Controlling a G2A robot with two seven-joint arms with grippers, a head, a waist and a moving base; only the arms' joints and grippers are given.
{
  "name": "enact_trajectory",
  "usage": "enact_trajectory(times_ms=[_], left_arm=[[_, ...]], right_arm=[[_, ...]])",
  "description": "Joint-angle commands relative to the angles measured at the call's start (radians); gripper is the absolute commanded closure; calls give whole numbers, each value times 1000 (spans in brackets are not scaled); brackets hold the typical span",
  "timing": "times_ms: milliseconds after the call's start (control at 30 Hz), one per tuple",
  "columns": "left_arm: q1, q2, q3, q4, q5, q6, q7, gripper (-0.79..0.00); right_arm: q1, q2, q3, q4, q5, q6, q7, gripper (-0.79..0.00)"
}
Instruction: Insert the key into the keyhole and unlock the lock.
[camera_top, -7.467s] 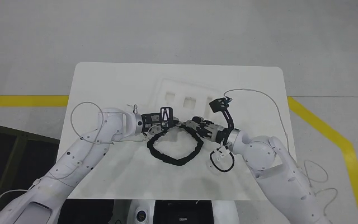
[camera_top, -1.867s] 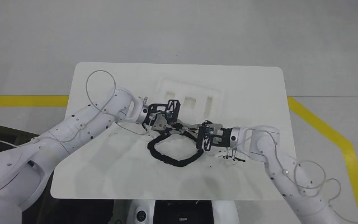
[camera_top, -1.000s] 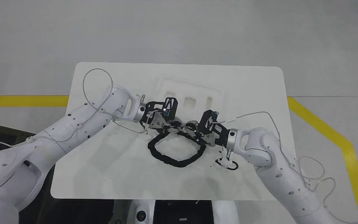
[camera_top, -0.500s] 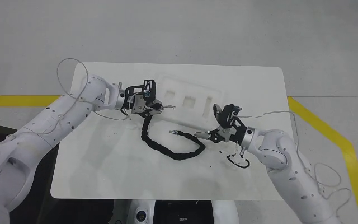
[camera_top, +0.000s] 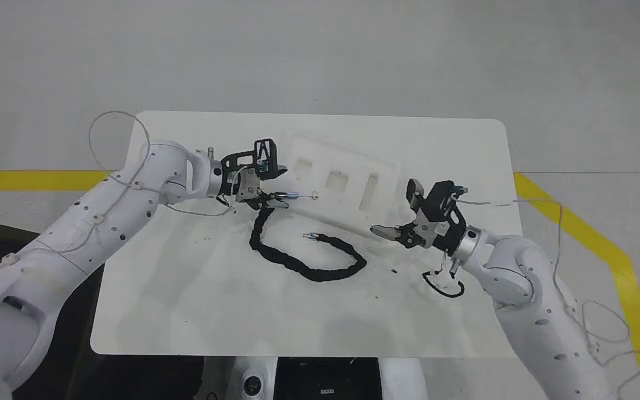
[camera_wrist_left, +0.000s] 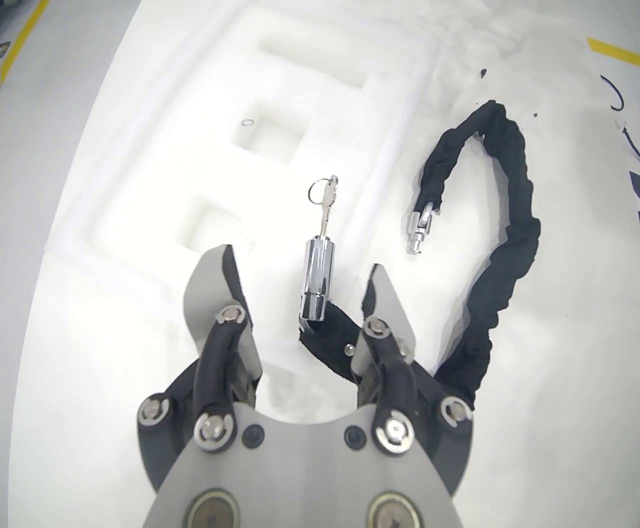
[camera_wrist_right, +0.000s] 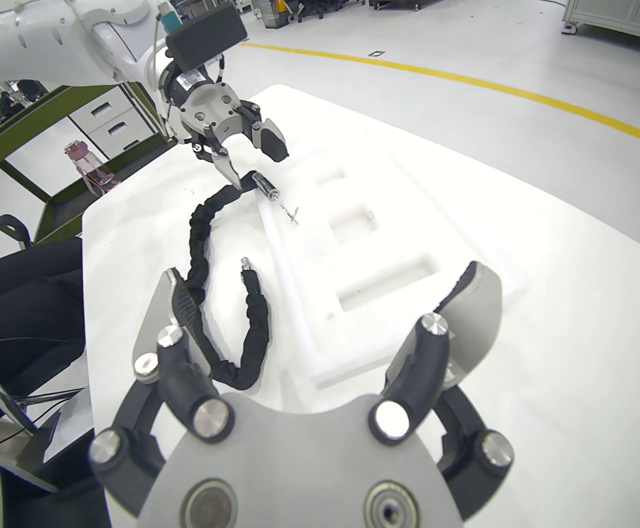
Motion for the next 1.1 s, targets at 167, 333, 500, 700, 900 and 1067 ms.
enact_trajectory(times_ms=[167,333,500,700,900,1067], left_arm=[[20,17,-81,21,20,4,98,-785],[18,22,-139,65,76,26,194,-785],[29,24,-190,129,105,45,319,-785],[38,27,-243,184,145,69,407,-785],[41,33,-293,194,194,104,439,-785],[39,39,-334,186,245,144,462,-785]], right_arm=[[20,5,59,59,-70,-17,-123,-785],[43,10,111,100,-161,-8,-218,-785],[68,14,148,134,-235,3,-283,-785],[103,18,189,175,-263,36,-322,-785],[132,22,225,191,-274,68,-320,-785],[158,28,246,194,-287,55,-307,-785]])
